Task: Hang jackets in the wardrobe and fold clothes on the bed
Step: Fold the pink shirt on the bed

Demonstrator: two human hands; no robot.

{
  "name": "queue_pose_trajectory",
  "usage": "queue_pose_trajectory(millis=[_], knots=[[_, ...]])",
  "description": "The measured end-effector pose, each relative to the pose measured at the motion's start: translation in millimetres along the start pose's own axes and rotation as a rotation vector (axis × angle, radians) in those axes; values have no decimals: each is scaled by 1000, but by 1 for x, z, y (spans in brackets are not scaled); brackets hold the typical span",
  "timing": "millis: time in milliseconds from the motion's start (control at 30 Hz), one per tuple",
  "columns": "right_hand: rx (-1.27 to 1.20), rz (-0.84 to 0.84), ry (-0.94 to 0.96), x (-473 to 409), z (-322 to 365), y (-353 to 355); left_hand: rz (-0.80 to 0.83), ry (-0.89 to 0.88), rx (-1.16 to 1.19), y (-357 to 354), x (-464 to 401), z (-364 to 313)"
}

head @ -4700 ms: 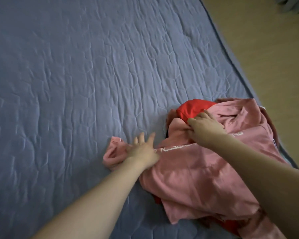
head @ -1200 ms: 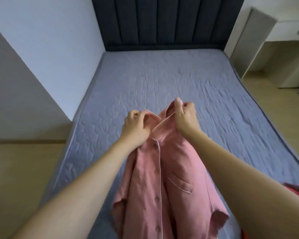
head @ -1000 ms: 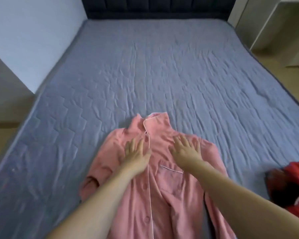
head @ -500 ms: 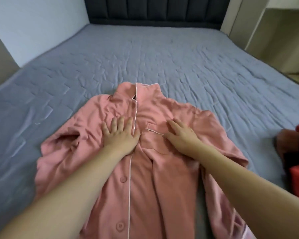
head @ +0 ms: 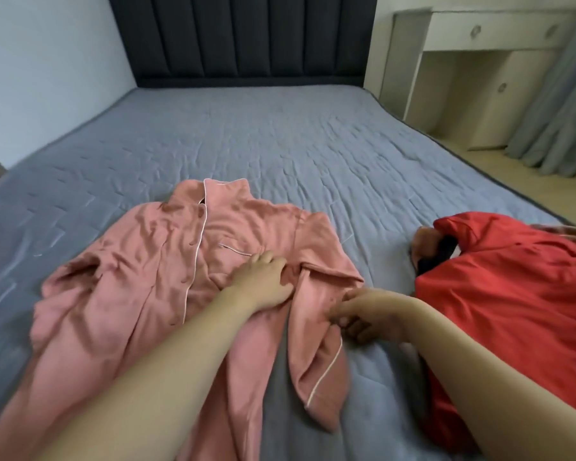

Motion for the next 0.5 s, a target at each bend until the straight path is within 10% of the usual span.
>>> queue_pose_trajectory(millis=[367,500], knots=[[-148,-663,587,47,48,85,201,171,295,21,-6,33],[-496,-264,334,18,16,38,69,201,439,31,-24,20]])
Point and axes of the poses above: each hand's wrist, its own x-axis away from the middle knuckle, its own y-axis out of the back of the hand, z = x × y, the point moved 8 cm from there along -x, towards the middle knuckle, and after that the axes turned 2 degrees about y, right-handed, at the moved point
